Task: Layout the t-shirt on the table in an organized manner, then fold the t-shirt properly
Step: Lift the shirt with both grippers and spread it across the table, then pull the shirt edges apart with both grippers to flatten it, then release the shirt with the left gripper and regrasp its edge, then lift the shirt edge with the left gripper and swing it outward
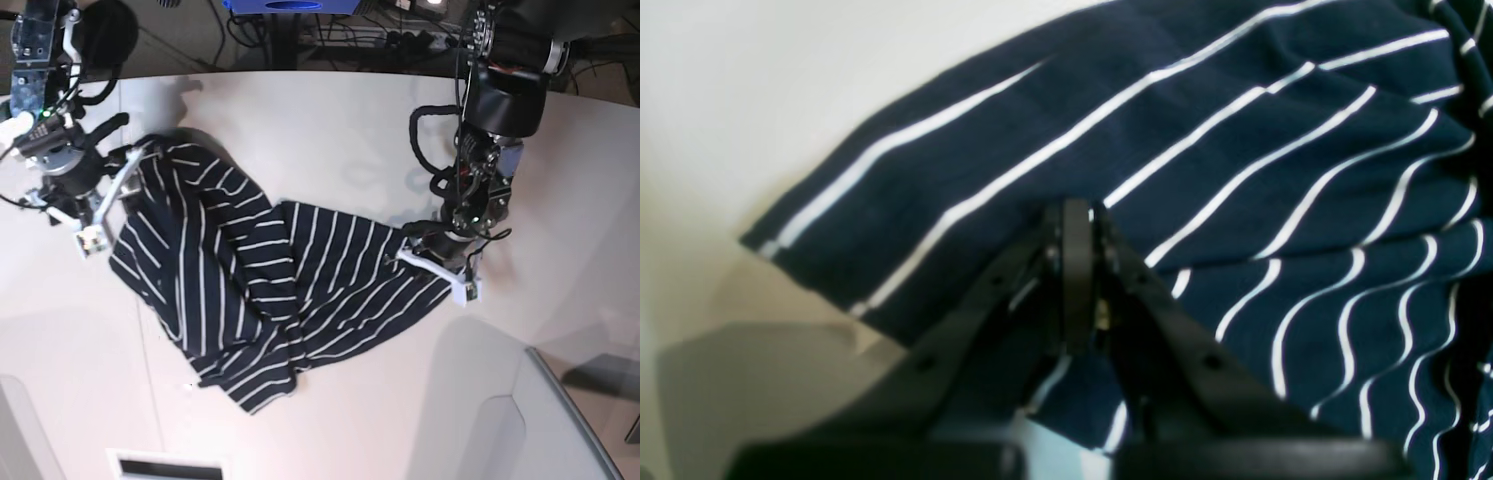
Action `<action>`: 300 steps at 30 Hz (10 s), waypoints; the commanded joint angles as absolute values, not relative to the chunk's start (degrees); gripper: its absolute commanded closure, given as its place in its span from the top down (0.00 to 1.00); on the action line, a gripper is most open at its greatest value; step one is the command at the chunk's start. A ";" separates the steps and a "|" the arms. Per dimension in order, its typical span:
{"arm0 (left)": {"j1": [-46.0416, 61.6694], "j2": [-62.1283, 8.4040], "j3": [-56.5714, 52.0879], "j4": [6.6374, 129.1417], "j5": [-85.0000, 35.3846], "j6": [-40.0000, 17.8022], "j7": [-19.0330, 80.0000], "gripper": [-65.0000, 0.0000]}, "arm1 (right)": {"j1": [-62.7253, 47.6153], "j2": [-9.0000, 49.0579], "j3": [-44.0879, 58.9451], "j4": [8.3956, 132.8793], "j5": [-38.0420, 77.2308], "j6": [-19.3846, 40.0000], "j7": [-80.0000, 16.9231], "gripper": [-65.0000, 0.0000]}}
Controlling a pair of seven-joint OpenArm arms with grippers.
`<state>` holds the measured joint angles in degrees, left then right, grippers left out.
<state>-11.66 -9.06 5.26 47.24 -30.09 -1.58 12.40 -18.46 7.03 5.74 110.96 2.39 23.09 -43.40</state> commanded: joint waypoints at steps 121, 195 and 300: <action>7.16 -17.27 -4.53 62.11 -28.79 0.40 23.08 0.00 | 4.18 12.97 -9.54 81.36 2.86 2.42 -50.15 0.56; 9.80 -23.43 -4.97 62.46 -28.88 0.31 22.99 0.00 | 12.09 17.19 -1.98 56.66 3.03 1.27 -35.82 0.50; 12.88 -12.62 -33.80 69.14 -43.12 -6.64 29.93 0.00 | -15.52 14.81 -10.15 108.53 3.12 -1.71 -44.09 0.49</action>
<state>12.75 -11.62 -33.63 68.18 -42.85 -6.24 30.68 -15.92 14.41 -10.39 107.55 3.40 -1.52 -45.10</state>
